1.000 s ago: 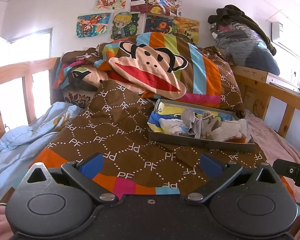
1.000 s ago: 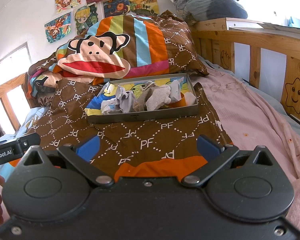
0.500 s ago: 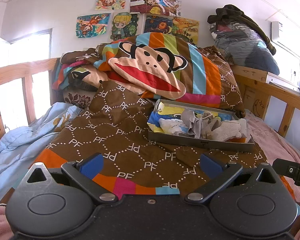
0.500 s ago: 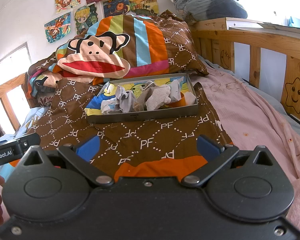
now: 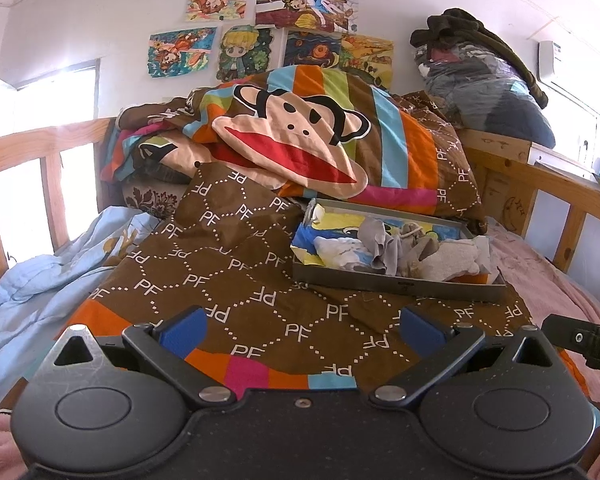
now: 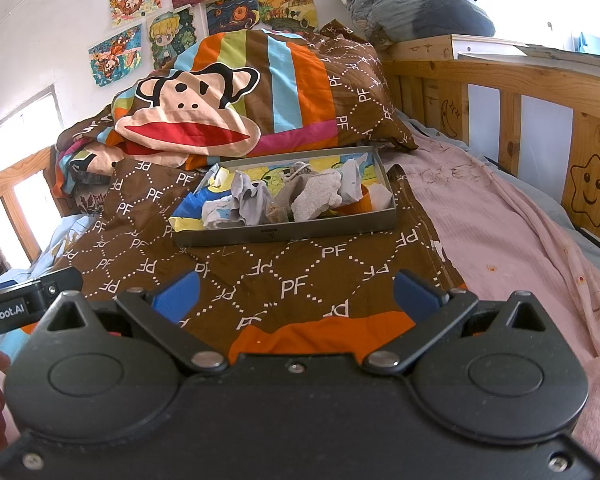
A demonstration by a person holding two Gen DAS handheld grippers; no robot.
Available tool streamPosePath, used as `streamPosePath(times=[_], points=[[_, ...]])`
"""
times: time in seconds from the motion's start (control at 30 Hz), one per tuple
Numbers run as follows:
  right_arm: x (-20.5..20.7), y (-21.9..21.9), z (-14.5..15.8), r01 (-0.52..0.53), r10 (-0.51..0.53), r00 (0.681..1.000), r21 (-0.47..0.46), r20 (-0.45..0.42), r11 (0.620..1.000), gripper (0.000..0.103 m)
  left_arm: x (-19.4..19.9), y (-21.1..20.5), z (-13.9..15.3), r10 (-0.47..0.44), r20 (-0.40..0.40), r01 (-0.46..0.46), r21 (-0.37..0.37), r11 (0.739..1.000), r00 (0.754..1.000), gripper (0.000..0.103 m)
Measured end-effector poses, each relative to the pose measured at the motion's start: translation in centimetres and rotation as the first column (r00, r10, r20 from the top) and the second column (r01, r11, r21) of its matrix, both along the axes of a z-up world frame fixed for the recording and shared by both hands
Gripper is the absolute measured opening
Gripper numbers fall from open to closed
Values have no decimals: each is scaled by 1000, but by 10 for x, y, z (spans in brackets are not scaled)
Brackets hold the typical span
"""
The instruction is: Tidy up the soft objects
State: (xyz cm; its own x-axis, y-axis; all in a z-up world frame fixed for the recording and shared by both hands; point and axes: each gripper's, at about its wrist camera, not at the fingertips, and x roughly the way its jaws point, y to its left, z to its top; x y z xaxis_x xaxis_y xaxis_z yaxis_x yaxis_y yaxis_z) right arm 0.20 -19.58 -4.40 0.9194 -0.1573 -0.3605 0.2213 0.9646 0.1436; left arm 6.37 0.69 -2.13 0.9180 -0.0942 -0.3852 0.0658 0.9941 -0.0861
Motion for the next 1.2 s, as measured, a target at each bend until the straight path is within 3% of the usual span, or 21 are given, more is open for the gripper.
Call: streamPosePath(times=[1.2], points=[[0,1,0,1,-1,1000,1,-1,1000,103,-2,-5,3,-24,-1,24,43,999,1000,102]])
